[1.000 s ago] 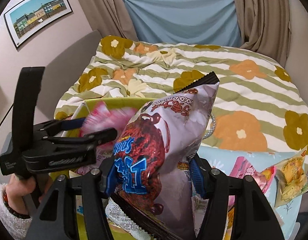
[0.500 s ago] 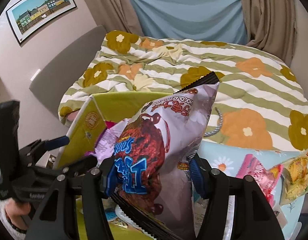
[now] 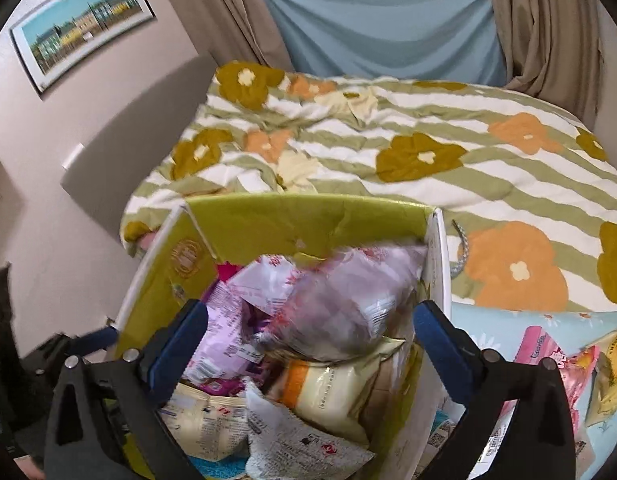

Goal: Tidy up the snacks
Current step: 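Release both bags into the box and withdraw both tools, then grasp the red-and-white TATPE bag with the left tool while the right grasps the gold bag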

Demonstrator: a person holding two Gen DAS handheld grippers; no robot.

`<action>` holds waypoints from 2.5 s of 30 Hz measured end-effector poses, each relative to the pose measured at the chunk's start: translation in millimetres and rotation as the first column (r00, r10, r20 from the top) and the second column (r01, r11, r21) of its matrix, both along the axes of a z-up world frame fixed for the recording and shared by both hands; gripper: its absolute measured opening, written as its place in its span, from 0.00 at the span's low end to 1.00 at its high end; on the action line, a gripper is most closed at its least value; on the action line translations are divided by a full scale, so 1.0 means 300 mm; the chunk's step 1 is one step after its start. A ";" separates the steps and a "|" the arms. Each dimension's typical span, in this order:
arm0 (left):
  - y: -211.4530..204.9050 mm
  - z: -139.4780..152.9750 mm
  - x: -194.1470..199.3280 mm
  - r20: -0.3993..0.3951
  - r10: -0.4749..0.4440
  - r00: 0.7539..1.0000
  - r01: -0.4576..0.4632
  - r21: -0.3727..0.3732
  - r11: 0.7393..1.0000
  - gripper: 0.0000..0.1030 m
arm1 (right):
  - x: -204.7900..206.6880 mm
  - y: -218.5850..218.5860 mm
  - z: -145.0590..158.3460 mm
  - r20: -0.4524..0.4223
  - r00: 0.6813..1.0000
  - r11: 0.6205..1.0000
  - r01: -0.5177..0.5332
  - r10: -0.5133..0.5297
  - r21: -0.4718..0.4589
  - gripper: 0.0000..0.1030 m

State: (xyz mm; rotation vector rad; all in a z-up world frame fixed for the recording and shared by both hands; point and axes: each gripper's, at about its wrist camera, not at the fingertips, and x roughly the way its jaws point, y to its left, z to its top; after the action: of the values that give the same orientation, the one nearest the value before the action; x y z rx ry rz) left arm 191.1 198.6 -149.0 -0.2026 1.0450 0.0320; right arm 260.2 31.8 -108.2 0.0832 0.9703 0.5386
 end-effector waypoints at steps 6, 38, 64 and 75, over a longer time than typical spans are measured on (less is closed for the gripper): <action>-0.003 0.029 -0.025 0.004 0.015 1.000 -0.015 -0.015 1.000 1.00 | -0.048 -0.033 0.029 0.011 1.000 1.000 0.002 -0.002 -0.009 1.00; -0.559 0.189 -0.148 0.082 -0.257 0.963 0.262 -0.058 0.963 1.00 | -0.437 -0.647 0.315 0.112 0.961 0.964 0.260 -0.252 -0.058 1.00; -1.271 -0.095 -0.144 -0.033 -0.447 0.894 0.445 0.189 0.875 1.00 | -0.697 -1.147 -0.124 -0.139 0.950 0.958 0.265 -0.279 -0.112 1.00; -1.430 -0.278 -0.090 -0.110 -0.497 0.861 0.481 0.495 0.724 0.97 | -0.734 -1.134 -0.282 -0.196 0.953 0.973 0.227 -0.231 -0.040 1.00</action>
State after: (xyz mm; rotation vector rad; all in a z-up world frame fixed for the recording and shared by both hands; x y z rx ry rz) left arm 164.2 -230.4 -232.3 0.5656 0.9966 -0.1768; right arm 40.0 -308.5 -192.9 0.2353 1.1439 0.3112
